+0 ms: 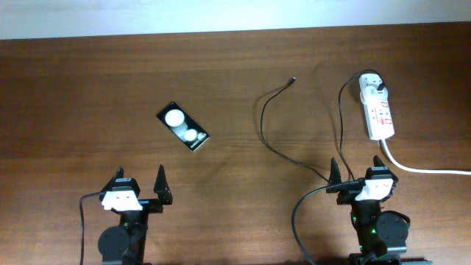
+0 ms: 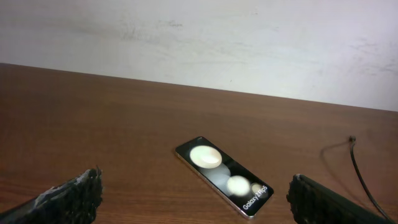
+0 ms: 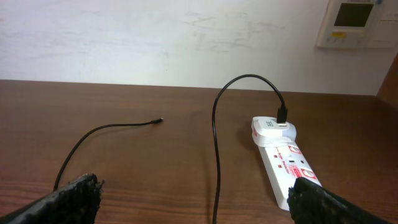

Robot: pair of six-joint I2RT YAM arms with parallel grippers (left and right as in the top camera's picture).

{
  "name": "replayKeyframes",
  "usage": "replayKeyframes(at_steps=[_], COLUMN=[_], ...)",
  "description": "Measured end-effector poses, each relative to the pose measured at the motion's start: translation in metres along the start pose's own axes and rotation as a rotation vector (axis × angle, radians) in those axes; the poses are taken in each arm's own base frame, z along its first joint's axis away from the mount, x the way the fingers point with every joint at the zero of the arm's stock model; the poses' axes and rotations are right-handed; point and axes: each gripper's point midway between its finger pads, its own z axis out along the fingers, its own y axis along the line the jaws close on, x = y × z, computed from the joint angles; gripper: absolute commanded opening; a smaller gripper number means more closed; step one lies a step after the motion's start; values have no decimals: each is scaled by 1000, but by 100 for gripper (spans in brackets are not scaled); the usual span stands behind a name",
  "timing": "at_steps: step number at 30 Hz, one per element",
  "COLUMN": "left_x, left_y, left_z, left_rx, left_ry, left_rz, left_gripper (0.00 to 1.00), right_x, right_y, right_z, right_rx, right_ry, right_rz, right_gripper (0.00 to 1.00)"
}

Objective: Plug charger to phone and switch on socket

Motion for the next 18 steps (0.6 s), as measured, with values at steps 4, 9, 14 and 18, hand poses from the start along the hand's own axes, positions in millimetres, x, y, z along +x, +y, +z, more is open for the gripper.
replayKeyframes(at_steps=[4, 9, 14, 18], left_x=[0, 0, 0, 0], left_y=[0, 0, 0, 2], left_z=[0, 0, 0, 0], left_rx=[0, 0, 0, -13], left_ry=[0, 0, 0, 1], left_rz=[0, 0, 0, 0], left_gripper=[99, 99, 99, 99], right_x=[0, 0, 0, 0], right_y=[0, 0, 0, 0], right_z=[0, 0, 0, 0], right_rx=[0, 0, 0, 0], right_ry=[0, 0, 0, 0], right_rz=[-1, 0, 0, 0], right_gripper=[99, 99, 99, 99])
